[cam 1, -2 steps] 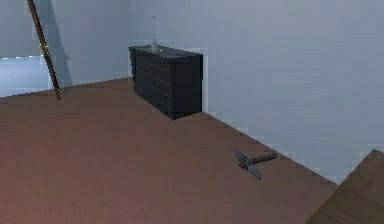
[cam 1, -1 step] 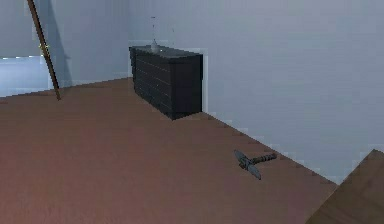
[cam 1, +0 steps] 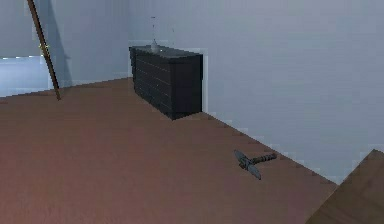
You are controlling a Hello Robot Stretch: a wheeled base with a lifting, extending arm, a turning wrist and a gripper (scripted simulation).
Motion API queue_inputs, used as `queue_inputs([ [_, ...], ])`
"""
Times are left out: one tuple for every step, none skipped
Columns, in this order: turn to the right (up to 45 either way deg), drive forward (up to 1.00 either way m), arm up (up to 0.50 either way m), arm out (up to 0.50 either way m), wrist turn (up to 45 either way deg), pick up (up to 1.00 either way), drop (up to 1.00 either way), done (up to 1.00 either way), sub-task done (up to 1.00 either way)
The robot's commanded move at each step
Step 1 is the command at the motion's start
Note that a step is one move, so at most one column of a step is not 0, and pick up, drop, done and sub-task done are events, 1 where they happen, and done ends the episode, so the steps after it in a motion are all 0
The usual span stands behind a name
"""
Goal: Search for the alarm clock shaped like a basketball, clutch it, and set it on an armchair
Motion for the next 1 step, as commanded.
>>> queue_inputs([
  [0.0, 0.0, 0.0, 0.0, -27.0, 0.0, 0.0, 0.0, 0.0],
])
